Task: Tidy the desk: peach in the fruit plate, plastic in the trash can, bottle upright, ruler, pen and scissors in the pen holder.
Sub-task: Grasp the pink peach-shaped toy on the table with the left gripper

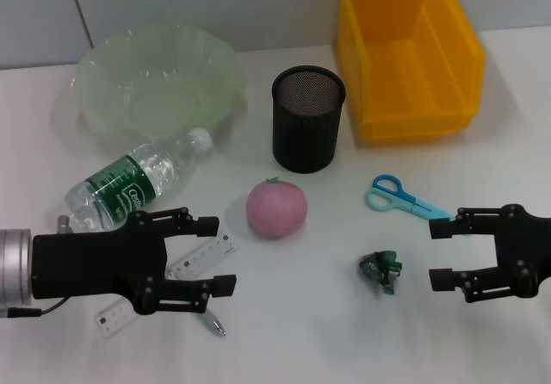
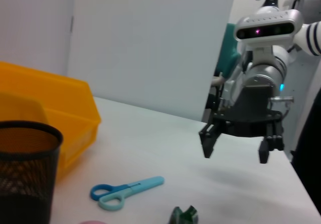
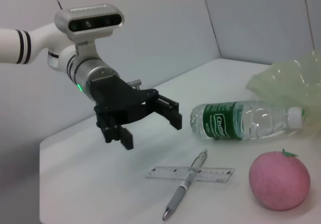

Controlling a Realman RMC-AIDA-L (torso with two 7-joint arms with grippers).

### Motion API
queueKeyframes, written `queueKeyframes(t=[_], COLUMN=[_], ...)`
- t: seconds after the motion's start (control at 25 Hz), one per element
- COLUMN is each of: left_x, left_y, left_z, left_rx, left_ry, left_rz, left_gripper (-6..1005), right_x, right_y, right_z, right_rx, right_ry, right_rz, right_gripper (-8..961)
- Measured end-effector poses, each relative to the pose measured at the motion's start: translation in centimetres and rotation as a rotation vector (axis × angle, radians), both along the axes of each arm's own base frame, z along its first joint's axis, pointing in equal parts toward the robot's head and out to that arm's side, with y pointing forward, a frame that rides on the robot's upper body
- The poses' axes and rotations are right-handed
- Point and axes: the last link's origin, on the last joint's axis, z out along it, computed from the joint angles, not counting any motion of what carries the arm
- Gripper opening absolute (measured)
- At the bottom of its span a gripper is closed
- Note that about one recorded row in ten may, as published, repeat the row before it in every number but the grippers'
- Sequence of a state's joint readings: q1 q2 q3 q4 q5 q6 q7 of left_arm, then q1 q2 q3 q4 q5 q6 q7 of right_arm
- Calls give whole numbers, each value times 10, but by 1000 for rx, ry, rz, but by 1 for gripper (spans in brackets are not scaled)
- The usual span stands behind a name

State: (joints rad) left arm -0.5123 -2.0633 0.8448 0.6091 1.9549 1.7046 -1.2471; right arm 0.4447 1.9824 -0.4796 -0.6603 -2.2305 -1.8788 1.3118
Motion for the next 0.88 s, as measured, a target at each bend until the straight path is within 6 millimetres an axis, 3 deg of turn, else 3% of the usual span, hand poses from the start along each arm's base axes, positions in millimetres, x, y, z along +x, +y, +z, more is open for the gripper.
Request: queueKeyframes(t=[0.64,0.88], left_x=[0,6], left_y=[-5,10], left_z=[-4,-6], left_rx=[-61,16], left_ry=[27,14], left_rz=[5,20], left_gripper=[841,842], right_x=[-4,-5], right_y=[7,7], right_z=[-5,-5], right_rx=[-5,-7], right_ry=[-16,-17], right_rz=[17,17], right_gripper=[801,797])
